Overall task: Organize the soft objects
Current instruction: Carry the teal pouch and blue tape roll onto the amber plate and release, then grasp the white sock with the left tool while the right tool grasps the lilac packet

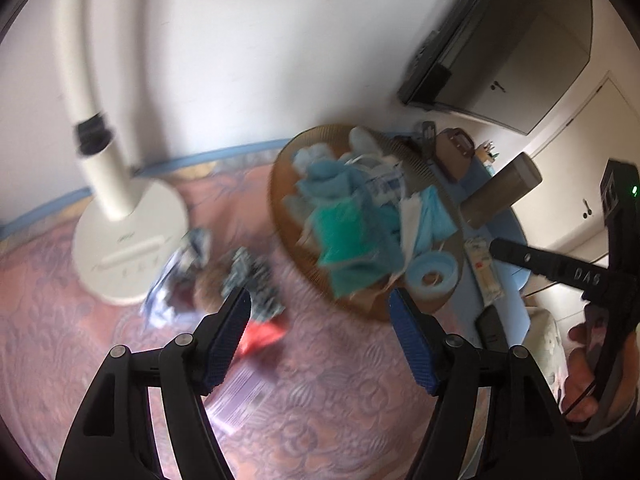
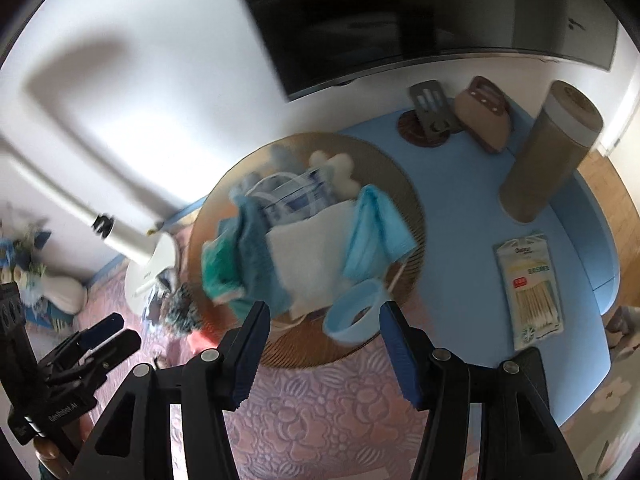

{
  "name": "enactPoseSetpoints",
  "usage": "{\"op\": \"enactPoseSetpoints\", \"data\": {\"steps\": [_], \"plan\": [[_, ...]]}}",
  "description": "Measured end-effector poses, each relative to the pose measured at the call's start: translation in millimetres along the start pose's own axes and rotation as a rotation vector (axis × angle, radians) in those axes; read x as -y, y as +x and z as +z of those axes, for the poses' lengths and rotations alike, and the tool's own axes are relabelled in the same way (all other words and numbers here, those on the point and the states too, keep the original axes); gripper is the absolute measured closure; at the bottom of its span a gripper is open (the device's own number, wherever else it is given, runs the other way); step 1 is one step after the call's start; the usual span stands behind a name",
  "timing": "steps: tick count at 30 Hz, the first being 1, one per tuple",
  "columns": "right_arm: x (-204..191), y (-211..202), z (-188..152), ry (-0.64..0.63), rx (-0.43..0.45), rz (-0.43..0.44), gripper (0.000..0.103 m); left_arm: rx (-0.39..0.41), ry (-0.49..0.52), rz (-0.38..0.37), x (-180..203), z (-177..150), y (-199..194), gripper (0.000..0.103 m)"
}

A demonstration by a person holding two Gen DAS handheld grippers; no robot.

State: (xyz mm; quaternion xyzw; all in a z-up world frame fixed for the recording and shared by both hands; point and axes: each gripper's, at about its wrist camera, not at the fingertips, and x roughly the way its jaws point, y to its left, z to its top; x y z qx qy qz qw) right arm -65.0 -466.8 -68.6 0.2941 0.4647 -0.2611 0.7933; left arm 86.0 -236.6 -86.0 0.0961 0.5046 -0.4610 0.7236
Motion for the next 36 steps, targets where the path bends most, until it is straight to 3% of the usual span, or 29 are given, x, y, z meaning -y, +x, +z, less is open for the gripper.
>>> {"op": "enactPoseSetpoints", "data": {"steps": [3, 9, 16, 20, 28, 33, 36], "plan": [[-17, 2, -8, -0.035, -0.013, 0.016, 0.048, -0.011, -0.030, 0.029, -14, -22, -10, 0.033], [-53, 10, -26, -0.086, -0.050, 0.070, 0.047, -0.068, -0.194, 0.036, -57, -74, -27, 0.033], [-99, 8, -39, -0.191, -0.058, 0.103, 0.047, -0.067, -0.263, 0.080, -84, -101, -43, 0.033], [-117, 14, -48, -0.223, -0.086, 0.120, 0.047, -0.048, -0.271, 0.094, -92, -106, -50, 0.033], [-142, 50, -73, -0.227, -0.209, 0.161, 0.047, -0.083, -0.279, 0.096, -104, -119, -37, 0.034], [-136, 107, -94, -0.065, -0.387, 0.225, 0.046, -0.125, -0.244, 0.122, -115, -121, -14, 0.035], [-141, 125, -99, -0.031, -0.418, 0.240, 0.046, -0.149, -0.205, 0.111, -123, -113, 5, 0.035]]}}
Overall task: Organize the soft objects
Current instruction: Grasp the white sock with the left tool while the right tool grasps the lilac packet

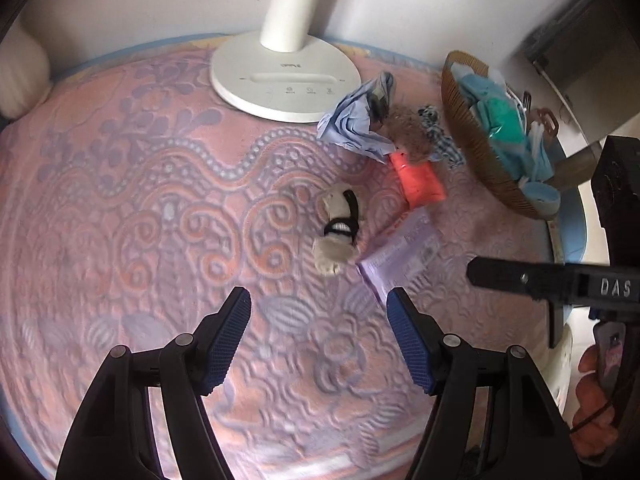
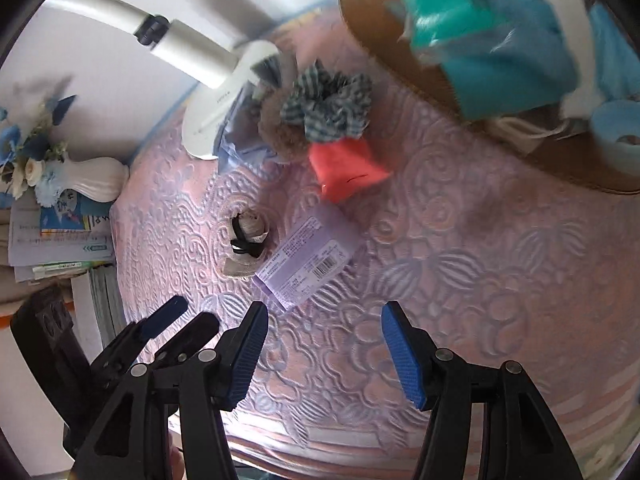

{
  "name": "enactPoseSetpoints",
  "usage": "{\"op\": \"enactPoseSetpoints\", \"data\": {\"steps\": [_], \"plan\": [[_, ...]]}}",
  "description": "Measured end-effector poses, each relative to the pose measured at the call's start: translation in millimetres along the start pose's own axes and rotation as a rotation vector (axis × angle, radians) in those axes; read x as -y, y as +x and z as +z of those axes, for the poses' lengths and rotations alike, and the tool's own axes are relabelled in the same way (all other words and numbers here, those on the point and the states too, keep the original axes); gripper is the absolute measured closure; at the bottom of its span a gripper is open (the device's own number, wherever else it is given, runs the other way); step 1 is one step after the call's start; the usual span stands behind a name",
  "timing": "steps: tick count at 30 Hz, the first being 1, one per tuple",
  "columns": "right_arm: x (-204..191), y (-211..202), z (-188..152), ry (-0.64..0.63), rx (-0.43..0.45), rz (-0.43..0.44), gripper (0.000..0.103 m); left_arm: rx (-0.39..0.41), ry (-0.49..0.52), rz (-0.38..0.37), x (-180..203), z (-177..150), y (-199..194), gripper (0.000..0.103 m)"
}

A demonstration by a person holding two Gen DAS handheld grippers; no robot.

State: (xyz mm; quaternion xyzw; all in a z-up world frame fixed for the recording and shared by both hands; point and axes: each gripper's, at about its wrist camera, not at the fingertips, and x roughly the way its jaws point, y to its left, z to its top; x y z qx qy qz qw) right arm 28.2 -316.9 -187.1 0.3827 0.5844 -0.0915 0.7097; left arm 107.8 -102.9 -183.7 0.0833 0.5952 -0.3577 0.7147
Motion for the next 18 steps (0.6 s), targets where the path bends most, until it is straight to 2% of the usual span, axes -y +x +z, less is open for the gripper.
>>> {"op": "enactPoseSetpoints", "data": {"steps": [5, 7, 9, 11, 16, 18], "plan": [[-13, 21, 12, 0.008, 0.009, -0.013, 0.046, -0.014, 0.052, -0.007, 0, 21, 21, 0.036], [-15, 26, 17, 0.039, 0.011, -0.009, 0.046, -0.026, 0.086, -0.008, 2, 28, 30, 0.040], [-16, 31, 21, 0.083, 0.012, -0.011, 0.046, -0.047, 0.111, -0.007, 3, 32, 38, 0.048], [-15, 34, 24, 0.111, 0.016, -0.010, 0.046, -0.058, 0.130, -0.014, 5, 35, 44, 0.050], [-20, 49, 29, 0.149, -0.001, -0.047, 0.045, -0.048, 0.148, -0.021, 9, 41, 51, 0.055], [-19, 55, 27, 0.172, -0.006, -0.048, 0.045, -0.040, 0.170, 0.005, 14, 40, 53, 0.055]]}}
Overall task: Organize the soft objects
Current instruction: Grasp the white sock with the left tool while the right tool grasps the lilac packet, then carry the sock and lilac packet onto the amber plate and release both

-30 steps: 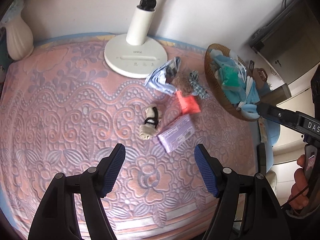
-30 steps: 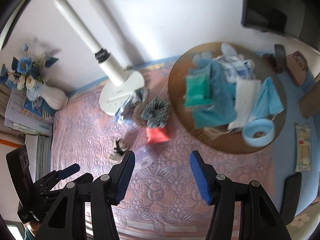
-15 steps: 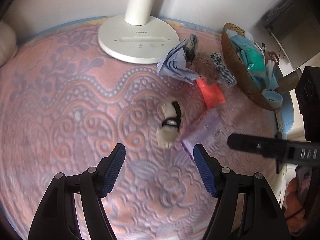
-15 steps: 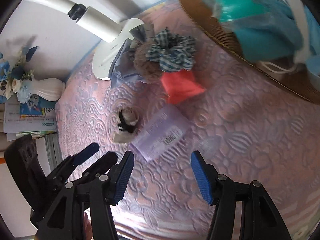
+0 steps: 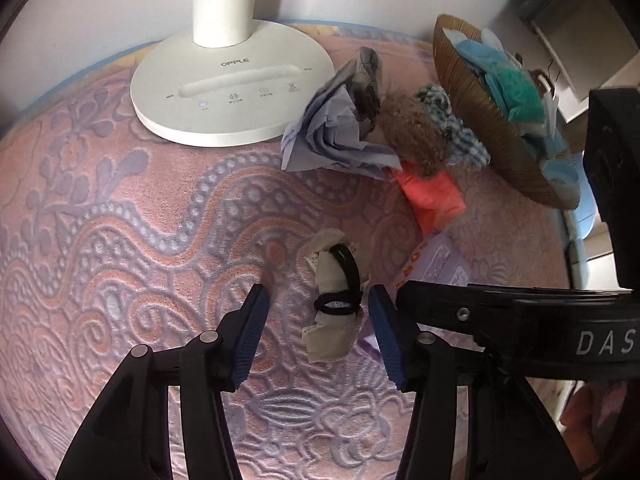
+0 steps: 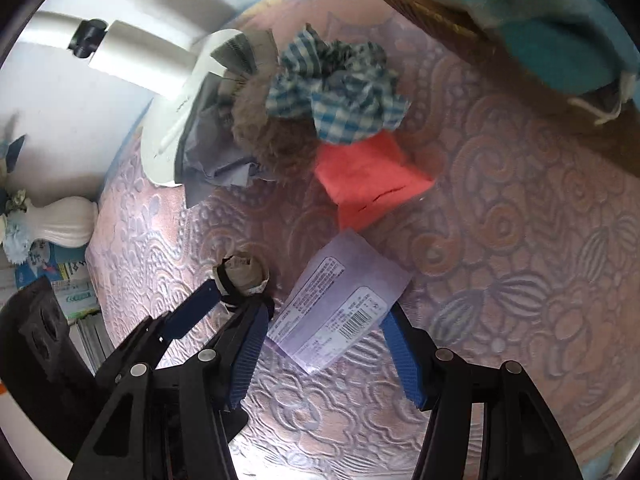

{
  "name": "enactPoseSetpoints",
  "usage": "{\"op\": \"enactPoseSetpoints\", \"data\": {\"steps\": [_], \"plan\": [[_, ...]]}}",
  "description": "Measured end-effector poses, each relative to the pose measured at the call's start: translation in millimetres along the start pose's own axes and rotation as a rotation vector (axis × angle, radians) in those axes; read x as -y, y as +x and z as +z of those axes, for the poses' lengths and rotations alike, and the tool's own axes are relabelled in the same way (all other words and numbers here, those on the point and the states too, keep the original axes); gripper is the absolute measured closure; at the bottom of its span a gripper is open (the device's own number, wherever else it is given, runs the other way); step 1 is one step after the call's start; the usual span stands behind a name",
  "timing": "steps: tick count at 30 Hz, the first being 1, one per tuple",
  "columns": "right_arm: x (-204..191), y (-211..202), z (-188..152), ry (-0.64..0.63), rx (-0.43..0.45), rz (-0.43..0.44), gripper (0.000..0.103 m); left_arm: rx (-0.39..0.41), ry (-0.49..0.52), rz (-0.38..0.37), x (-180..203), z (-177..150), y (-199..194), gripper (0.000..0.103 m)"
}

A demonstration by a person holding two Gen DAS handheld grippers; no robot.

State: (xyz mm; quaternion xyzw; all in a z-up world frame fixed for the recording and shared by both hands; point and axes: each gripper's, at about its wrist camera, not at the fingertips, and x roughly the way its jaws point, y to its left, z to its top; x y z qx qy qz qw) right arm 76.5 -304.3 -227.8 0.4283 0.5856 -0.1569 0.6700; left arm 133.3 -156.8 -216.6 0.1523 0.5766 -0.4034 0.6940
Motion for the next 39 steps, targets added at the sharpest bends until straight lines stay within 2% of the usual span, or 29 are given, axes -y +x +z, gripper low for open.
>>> {"op": "enactPoseSetpoints", "data": {"steps": [3, 6, 8, 12, 17, 20, 25, 27, 29, 31, 35, 39], "plan": [[2, 5, -1, 0.034, 0.011, -0.005, 0.046, 0.014, 0.050, 0.050, 12, -1, 3, 0.055], [4, 3, -1, 0.057, 0.045, -0.005, 0.048, 0.036, 0.076, 0.075, 24, 0, 6, 0.072], [6, 1, -1, 0.047, 0.038, -0.002, 0.051, 0.050, 0.077, 0.058, 26, -1, 5, 0.084], [3, 2, -6, 0.019, 0.032, 0.010, 0.053, 0.084, 0.076, 0.078, 26, -8, -2, 0.084], [21, -14, -19, -0.020, 0.037, -0.009, 0.055, 0.070, 0.031, 0.072, 7, -30, -15, 0.084], [30, -28, -27, -0.098, 0.045, -0.056, 0.055, 0.059, -0.004, 0.069, -7, -42, -21, 0.084], [31, -43, -45, -0.312, 0.048, -0.215, 0.054, 0.054, -0.076, 0.048, -17, -60, -25, 0.084], [23, -42, -50, -0.416, 0.033, -0.233, 0.054, 0.055, -0.088, 0.046, -16, -65, -25, 0.084], [20, -41, -52, -0.465, 0.008, -0.208, 0.051, 0.051, -0.088, 0.052, -14, -68, -25, 0.084], [22, -45, -53, -0.465, 0.023, -0.194, 0.046, 0.054, -0.069, 0.061, -9, -74, -27, 0.084], [31, -50, -58, -0.427, 0.036, -0.184, 0.045, 0.059, -0.053, 0.059, 4, -76, -26, 0.084], [45, -48, -59, -0.382, 0.009, -0.172, 0.045, 0.061, -0.055, 0.061, 12, -77, -26, 0.084]]}}
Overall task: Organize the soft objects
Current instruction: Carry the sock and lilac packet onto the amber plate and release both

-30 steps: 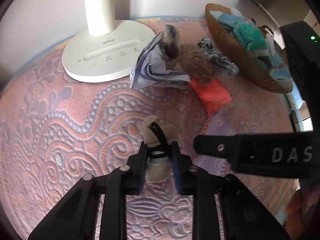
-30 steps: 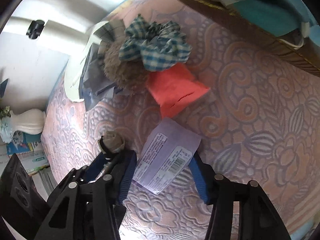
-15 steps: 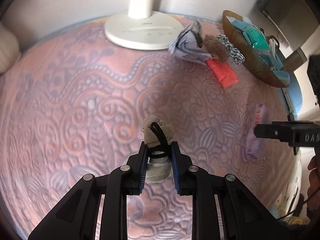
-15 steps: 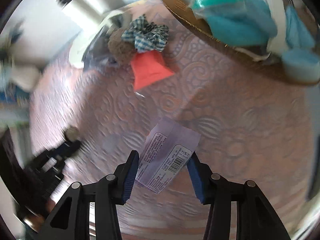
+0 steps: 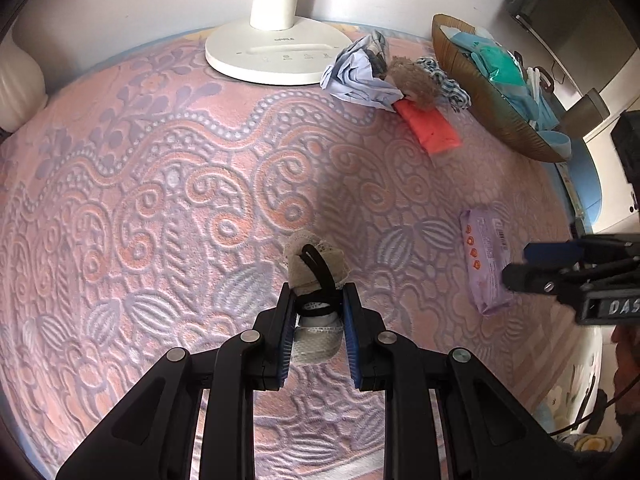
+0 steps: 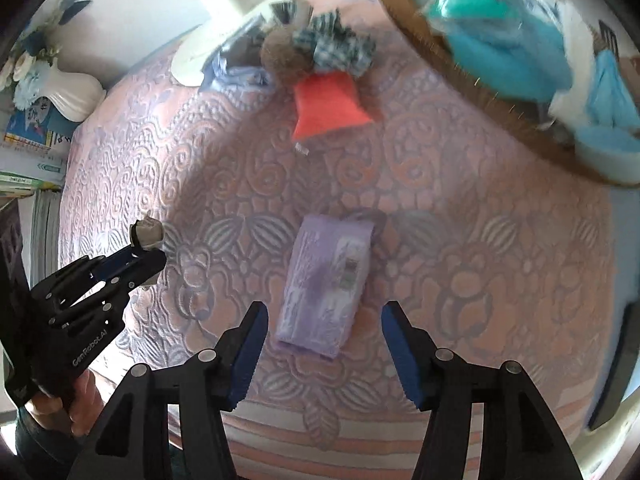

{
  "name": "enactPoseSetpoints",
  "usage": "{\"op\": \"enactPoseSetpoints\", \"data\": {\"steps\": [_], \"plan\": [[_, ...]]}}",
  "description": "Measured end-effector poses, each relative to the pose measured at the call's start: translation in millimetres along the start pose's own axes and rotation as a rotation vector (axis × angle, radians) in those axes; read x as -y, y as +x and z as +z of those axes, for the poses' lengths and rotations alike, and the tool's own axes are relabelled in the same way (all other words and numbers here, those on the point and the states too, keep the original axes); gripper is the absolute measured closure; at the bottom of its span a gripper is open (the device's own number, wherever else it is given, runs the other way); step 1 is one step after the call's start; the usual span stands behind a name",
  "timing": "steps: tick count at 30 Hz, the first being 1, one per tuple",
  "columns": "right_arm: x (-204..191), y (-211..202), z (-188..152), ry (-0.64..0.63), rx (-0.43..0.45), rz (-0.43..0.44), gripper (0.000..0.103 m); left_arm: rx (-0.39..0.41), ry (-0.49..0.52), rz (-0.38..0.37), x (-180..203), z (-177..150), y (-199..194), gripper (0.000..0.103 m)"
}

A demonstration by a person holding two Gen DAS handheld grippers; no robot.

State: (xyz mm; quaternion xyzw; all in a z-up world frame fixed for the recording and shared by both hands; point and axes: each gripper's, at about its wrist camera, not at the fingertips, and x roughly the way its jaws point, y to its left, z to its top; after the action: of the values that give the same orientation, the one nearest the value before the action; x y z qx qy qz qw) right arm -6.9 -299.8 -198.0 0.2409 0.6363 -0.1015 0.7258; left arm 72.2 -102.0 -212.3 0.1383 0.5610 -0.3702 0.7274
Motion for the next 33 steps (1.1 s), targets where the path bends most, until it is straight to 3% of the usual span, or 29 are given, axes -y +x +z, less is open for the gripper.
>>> {"op": "enactPoseSetpoints", "data": {"steps": [6, 17, 19, 22, 33], "plan": [[-2, 8, 6, 0.057, 0.004, -0.043, 0.045, 0.018, 0.002, -0.001, -7, -9, -17, 0.084], [-48, 30, 5, 0.038, 0.016, -0.179, 0.045, 0.061, 0.018, 0.035, -3, -21, -38, 0.084], [-46, 32, 1, 0.035, 0.010, -0.176, 0.046, 0.075, 0.033, 0.051, -1, -23, -44, 0.084], [-43, 36, -2, 0.052, 0.020, -0.150, 0.059, 0.084, 0.037, 0.050, 2, -24, -49, 0.084], [-66, 5, -39, -0.006, 0.088, -0.109, 0.062, 0.135, 0.058, 0.038, 10, -24, -71, 0.084]]}}
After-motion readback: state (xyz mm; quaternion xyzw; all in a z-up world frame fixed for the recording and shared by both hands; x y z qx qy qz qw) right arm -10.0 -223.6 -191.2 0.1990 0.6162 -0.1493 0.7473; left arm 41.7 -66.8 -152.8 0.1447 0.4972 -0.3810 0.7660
